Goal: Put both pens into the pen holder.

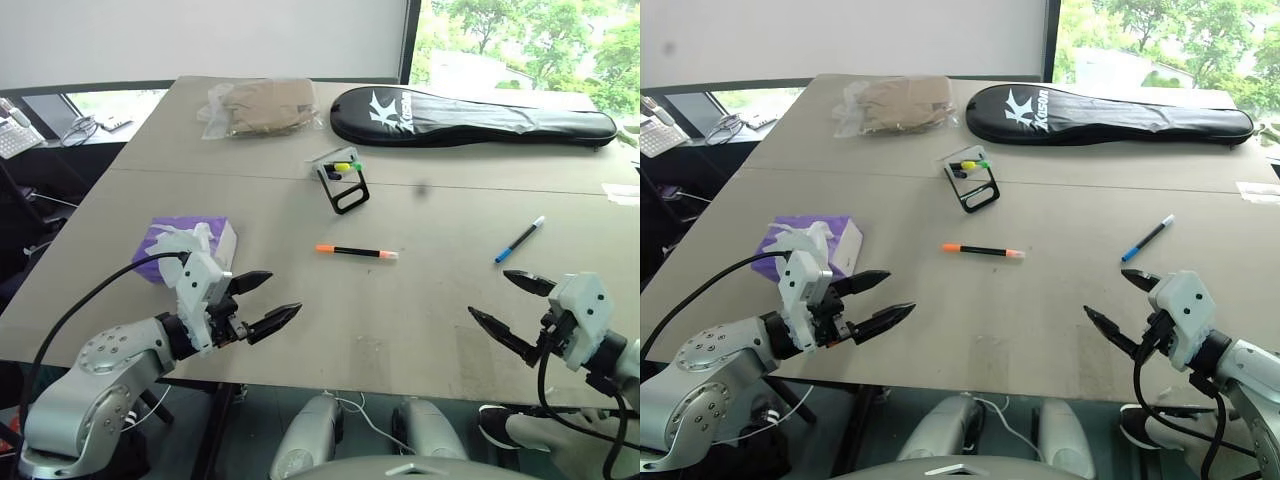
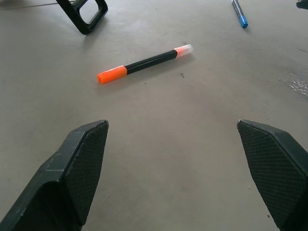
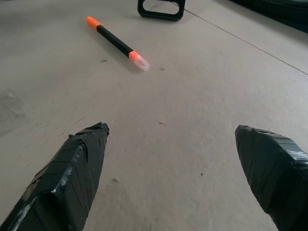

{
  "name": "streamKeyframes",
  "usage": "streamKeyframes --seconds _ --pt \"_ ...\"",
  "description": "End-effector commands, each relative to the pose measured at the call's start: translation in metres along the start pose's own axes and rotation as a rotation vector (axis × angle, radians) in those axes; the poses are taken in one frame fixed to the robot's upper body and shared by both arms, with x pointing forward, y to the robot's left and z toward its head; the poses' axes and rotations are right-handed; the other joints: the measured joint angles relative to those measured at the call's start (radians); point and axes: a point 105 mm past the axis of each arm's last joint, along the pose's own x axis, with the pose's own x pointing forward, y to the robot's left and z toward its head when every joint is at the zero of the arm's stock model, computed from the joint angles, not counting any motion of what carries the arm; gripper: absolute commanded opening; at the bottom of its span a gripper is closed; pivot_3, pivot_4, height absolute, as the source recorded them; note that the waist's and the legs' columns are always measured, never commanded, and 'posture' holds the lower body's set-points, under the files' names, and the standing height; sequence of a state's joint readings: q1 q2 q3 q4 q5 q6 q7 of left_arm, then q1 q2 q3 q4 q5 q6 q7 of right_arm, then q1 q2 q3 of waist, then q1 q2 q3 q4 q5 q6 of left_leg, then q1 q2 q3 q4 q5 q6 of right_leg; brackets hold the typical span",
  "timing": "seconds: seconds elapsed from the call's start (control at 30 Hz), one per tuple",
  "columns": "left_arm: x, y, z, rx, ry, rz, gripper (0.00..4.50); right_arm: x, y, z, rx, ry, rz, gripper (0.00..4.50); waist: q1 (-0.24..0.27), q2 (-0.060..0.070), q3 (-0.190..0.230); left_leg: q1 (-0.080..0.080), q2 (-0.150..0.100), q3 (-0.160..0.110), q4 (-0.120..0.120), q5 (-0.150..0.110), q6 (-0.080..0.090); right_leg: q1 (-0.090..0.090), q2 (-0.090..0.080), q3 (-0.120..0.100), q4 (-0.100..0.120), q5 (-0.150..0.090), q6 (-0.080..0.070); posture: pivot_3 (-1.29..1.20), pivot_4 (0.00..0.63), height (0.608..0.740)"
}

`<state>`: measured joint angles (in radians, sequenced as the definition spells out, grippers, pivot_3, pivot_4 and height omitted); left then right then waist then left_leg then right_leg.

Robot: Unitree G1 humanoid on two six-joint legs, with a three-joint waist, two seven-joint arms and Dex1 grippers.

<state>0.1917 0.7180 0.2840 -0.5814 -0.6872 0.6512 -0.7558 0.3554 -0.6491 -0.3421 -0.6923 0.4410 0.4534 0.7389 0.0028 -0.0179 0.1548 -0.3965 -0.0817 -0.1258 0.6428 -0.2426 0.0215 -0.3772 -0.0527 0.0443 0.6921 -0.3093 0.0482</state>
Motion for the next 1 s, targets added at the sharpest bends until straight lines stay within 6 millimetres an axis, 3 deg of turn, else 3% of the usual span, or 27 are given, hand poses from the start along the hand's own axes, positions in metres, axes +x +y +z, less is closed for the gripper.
streamKeyframes --seconds 0.03,0.17,0.33,0.53,0.73,0.83,1.0 --pt "0.012 0.004 0.015 0.100 0.010 -0.039 4.44 0.001 0.003 0.008 -0.039 -0.048 0.013 4.50 0.000 0.000 0.000 0.000 0.000 0.000 0.000 0.000 0.000 0.000 0.000 0.000 0.000 0.000 0.000 0.00 0.150 0.740" --pt "0.046 0.018 0.040 0.226 0.095 -0.110 4.44 0.007 0.015 0.020 -0.045 -0.100 0.054 4.50 0.030 0.000 0.001 -0.001 0.000 -0.006 0.003 0.001 -0.001 0.001 0.002 -0.007 0.000 0.000 0.000 0.00 0.150 0.740" --pt "0.088 0.030 0.053 0.323 0.242 -0.188 4.44 0.008 0.022 0.029 -0.060 -0.114 0.068 4.50 0.011 0.001 0.001 -0.002 -0.002 -0.004 0.003 0.001 -0.002 0.001 0.000 -0.004 -0.001 0.000 0.001 0.00 0.150 0.740" --pt "0.136 0.040 0.041 0.426 0.431 -0.314 4.44 0.008 0.030 0.032 -0.041 -0.085 0.061 4.50 -0.005 0.000 0.002 -0.003 -0.002 -0.002 0.001 0.002 -0.004 -0.001 0.001 -0.004 -0.002 0.000 0.001 0.00 0.150 0.740" --pt "0.161 0.057 0.022 0.649 0.600 -0.402 4.44 0.000 0.033 0.028 -0.019 -0.038 0.016 4.50 -0.007 -0.002 0.003 -0.004 -0.002 -0.003 0.003 0.001 -0.002 0.000 0.001 -0.005 -0.001 0.000 0.001 0.00 0.150 0.740" --pt "0.164 0.057 0.020 0.633 0.637 -0.462 3.64 -0.003 0.037 0.024 0.002 -0.027 -0.010 4.50 -0.005 -0.002 0.002 -0.004 -0.002 -0.004 0.004 0.000 0.000 0.001 0.000 -0.005 0.000 0.000 0.001 0.00 0.150 0.740" --pt "0.162 0.049 0.026 0.581 0.604 -0.556 1.59 -0.002 0.040 0.021 0.044 -0.030 -0.035 4.50 -0.017 -0.003 0.002 -0.002 -0.003 -0.004 0.006 0.000 0.001 0.002 0.000 -0.005 0.002 0.000 0.002 0.00 0.150 0.740"
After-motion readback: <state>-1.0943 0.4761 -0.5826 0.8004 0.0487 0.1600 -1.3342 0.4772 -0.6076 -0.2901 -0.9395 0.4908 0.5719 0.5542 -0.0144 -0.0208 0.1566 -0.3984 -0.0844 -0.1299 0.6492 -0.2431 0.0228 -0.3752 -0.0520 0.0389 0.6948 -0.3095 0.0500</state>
